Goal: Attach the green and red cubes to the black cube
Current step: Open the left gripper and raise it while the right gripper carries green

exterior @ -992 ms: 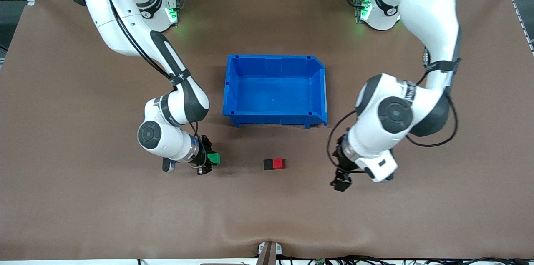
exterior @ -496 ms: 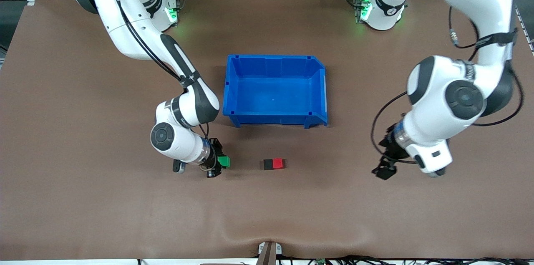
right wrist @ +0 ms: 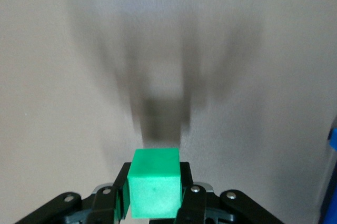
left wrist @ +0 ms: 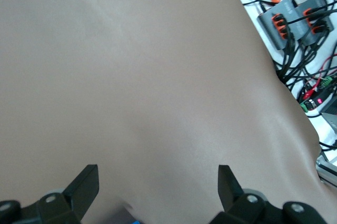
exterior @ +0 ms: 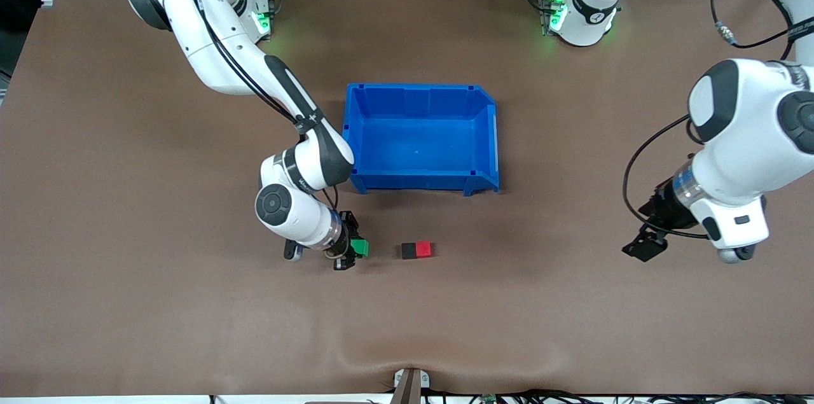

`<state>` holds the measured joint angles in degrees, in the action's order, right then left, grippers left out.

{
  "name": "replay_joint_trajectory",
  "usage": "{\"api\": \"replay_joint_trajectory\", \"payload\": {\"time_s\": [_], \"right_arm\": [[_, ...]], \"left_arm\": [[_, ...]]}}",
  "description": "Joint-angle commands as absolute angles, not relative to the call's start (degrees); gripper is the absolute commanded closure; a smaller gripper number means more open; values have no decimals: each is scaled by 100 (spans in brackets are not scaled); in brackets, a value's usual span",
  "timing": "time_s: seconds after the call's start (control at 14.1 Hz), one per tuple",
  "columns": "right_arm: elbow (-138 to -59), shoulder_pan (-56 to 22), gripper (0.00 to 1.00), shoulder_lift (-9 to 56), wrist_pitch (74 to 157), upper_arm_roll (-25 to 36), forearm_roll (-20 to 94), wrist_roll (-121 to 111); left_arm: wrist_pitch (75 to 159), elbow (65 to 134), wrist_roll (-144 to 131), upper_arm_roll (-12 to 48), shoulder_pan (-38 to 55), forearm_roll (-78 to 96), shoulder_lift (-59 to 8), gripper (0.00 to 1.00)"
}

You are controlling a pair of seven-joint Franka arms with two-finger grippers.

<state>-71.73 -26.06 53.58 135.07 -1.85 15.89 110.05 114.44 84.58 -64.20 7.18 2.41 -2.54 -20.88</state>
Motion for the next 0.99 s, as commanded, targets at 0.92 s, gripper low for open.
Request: {"api": "replay_joint_trajectory", "payload": {"time_s": [0.92], "right_arm": [[-6179, -3023, 100, 6082, 13614, -97, 1626, 11786]], "left_arm": [[10091, 9457, -2719, 316, 35, -299, -79, 0]]}}
